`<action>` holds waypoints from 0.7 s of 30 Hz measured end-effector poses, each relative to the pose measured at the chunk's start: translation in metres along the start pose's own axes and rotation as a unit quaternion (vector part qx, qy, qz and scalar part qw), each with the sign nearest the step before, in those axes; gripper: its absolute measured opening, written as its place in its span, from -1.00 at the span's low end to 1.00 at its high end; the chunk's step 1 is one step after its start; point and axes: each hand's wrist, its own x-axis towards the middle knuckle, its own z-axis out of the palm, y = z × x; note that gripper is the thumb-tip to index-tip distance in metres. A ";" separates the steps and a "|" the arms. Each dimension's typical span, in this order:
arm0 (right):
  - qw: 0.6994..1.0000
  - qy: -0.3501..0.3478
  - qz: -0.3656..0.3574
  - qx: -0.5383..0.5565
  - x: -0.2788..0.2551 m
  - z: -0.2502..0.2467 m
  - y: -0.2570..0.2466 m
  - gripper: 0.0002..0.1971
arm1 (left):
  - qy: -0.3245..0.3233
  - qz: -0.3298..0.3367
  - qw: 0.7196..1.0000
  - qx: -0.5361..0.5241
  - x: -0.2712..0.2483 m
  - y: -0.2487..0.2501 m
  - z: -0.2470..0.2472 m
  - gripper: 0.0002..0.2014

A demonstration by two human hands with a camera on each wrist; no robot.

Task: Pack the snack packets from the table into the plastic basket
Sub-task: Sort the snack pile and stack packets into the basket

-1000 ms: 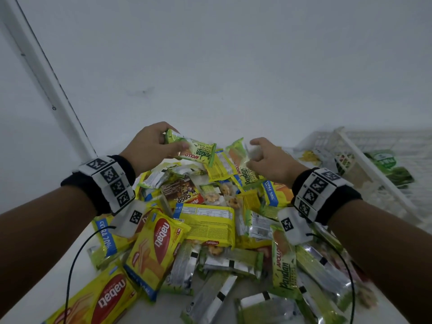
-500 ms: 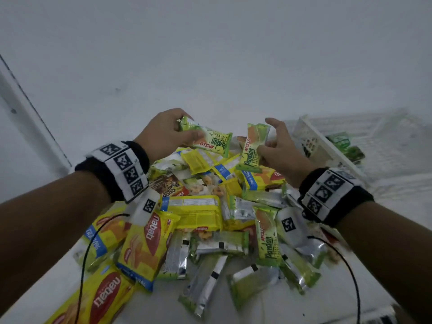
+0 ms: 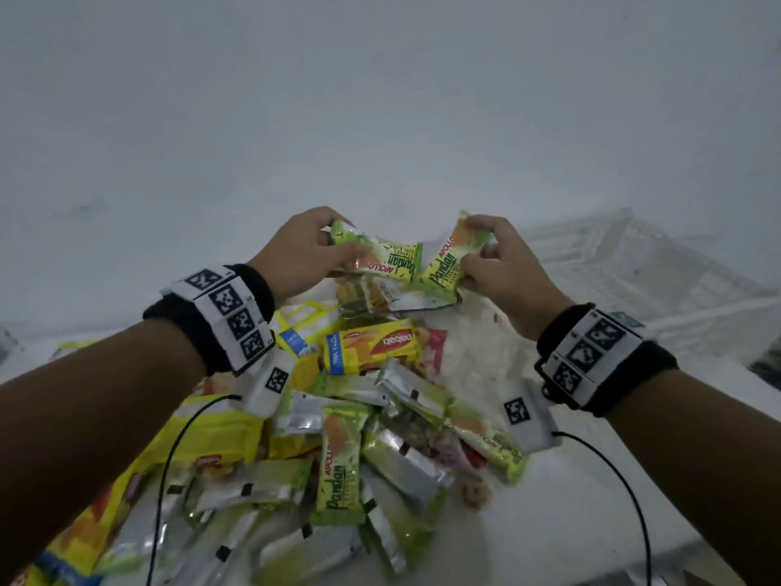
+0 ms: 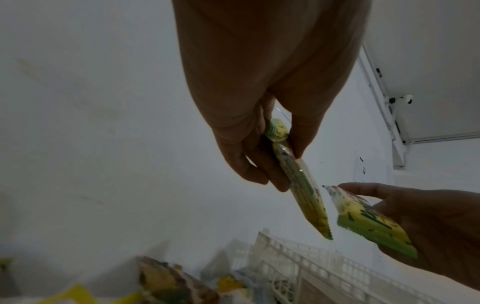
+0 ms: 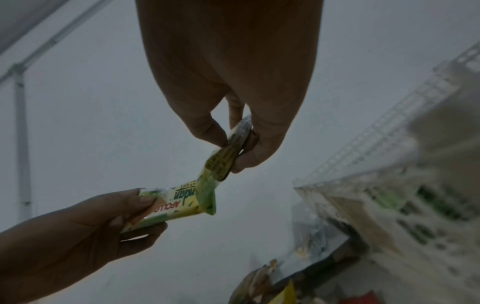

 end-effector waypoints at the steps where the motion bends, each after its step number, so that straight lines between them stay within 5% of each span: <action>1: 1.000 -0.003 0.001 0.003 0.004 -0.014 0.000 -0.58 | 0.004 -0.001 1.000 0.007 0.004 0.005 0.015 -0.72; 7: 1.000 -0.006 0.004 0.014 0.022 -0.085 0.008 -0.85 | 0.029 -0.013 0.999 0.008 0.024 0.025 0.087 -0.74; 11: 1.000 0.003 -0.022 -0.008 0.034 -0.112 0.020 -0.78 | 0.022 -0.014 1.000 0.007 0.039 0.027 0.111 -0.76; 17: 0.999 0.001 0.021 -0.043 0.055 -0.133 0.027 -0.28 | 0.019 -0.012 1.000 0.013 0.067 0.029 0.128 -0.75; 21: 0.997 -0.014 0.044 -0.068 0.065 -0.139 0.030 -0.42 | 0.010 -0.005 1.000 0.003 0.086 0.027 0.140 -0.72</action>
